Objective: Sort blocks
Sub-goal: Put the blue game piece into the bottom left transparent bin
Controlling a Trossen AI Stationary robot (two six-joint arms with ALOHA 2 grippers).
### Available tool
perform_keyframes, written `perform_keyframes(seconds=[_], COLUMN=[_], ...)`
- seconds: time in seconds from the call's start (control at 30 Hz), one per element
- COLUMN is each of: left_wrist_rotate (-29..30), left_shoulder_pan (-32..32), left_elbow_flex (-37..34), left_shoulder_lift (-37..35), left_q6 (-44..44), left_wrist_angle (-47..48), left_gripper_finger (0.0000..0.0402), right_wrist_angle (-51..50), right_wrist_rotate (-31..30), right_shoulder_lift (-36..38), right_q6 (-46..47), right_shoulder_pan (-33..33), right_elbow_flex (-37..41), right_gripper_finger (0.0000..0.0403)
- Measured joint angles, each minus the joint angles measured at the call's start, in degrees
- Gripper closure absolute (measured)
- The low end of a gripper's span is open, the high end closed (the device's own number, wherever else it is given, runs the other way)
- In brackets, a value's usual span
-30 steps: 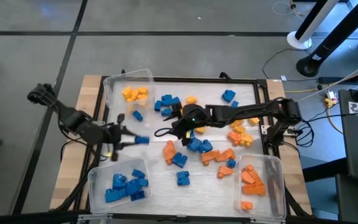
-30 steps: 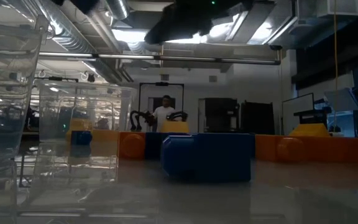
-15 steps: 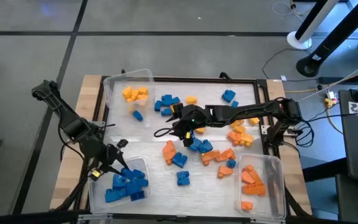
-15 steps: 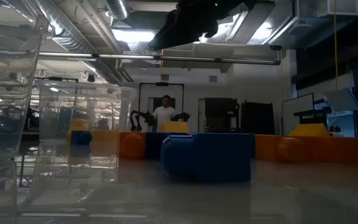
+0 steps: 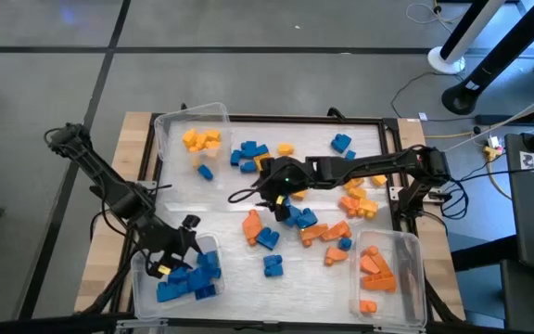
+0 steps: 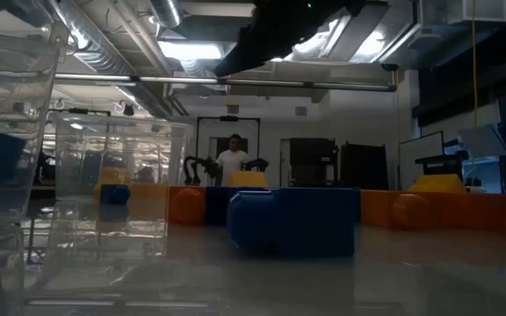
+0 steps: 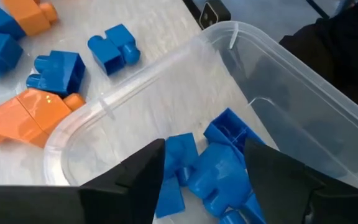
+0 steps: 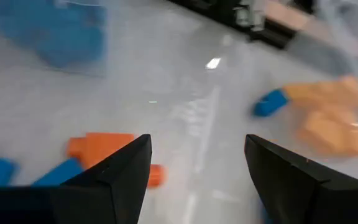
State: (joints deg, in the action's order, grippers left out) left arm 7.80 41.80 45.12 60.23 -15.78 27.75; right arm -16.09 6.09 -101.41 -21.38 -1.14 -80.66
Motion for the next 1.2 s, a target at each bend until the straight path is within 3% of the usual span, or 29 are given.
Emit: perform_keyframes(seconds=[0.1,0.23,0.77,1.2], left_wrist_rotate=[0.0,0.0,0.1,0.1], left_shoulder_pan=[0.0,0.2,0.1,0.1], left_elbow_flex=[0.0,0.0,0.0,0.1], left_shoulder_lift=[-0.1,-0.2,-0.2,-0.2], left_q6=[0.9,2.7,7.7,6.4], left_wrist_angle=[0.0,-0.1,-0.1,-0.1], left_gripper_finger=[0.0190,0.0191,0.0192,0.0192], right_wrist_angle=[-2.0,-3.4,-7.2,-6.0], right_wrist_rotate=[4.7,4.6,-19.6,-28.9], right_shoulder_lift=[0.0,0.0,-2.8,-12.2], right_q6=[1.9,4.8,33.1,38.1], right_shoulder_pan=[-0.5,-2.8,-16.3,-21.5], right_elbow_flex=[0.0,0.0,0.1,0.1], right_gripper_finger=[0.0143,0.0143,0.0143,0.0143])
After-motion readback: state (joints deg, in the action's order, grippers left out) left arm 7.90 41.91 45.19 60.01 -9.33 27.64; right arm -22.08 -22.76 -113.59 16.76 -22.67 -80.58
